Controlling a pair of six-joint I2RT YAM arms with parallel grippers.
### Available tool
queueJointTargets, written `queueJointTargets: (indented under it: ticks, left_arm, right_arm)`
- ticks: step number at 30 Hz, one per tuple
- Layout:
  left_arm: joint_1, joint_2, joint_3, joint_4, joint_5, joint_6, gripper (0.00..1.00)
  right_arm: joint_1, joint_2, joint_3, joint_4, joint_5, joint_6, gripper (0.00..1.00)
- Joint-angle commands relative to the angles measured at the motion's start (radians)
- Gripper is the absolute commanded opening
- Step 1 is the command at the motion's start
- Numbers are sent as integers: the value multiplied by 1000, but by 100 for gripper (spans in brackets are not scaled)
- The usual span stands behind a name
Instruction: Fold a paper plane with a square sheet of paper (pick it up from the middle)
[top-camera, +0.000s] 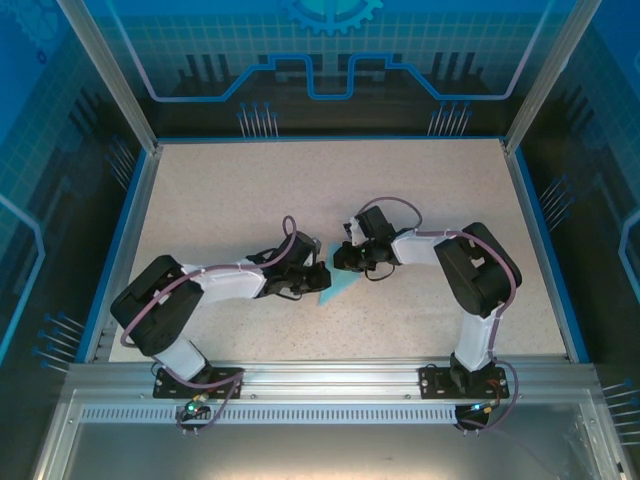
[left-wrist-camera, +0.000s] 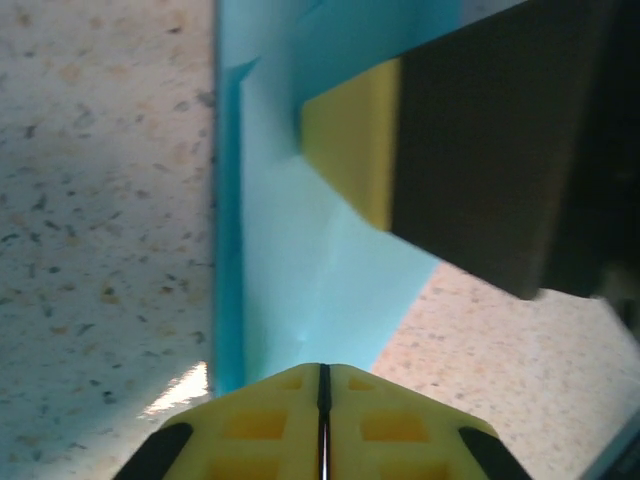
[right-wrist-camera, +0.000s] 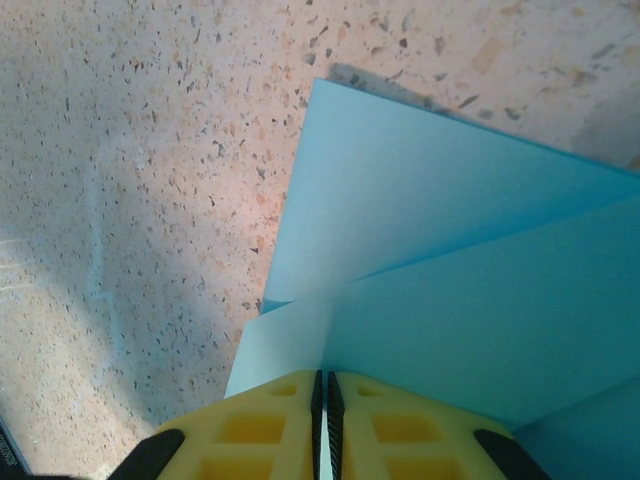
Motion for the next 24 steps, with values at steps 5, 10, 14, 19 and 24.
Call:
queueJointTargets:
  ticks: [5,10,14,19,24]
  left_arm:
    - [-7,28,67,-9,90,22,16]
    - [-7,60,57,-39,86,1,17]
    - [-8,75,35,-48,76,-20,16]
    - [-6,98,16,-42,75,-39,15]
    - [-7,112,-22,-7,81,-71,15]
  right_arm:
    - [3,52,-34,-22,48,5,13]
    - [3,59,-28,-39,62,1,13]
    - [3,66,-25,-45,64,1,13]
    - [1,71,-23,-50,68,1,13]
    - [0,75,-20,-58,71,2,13]
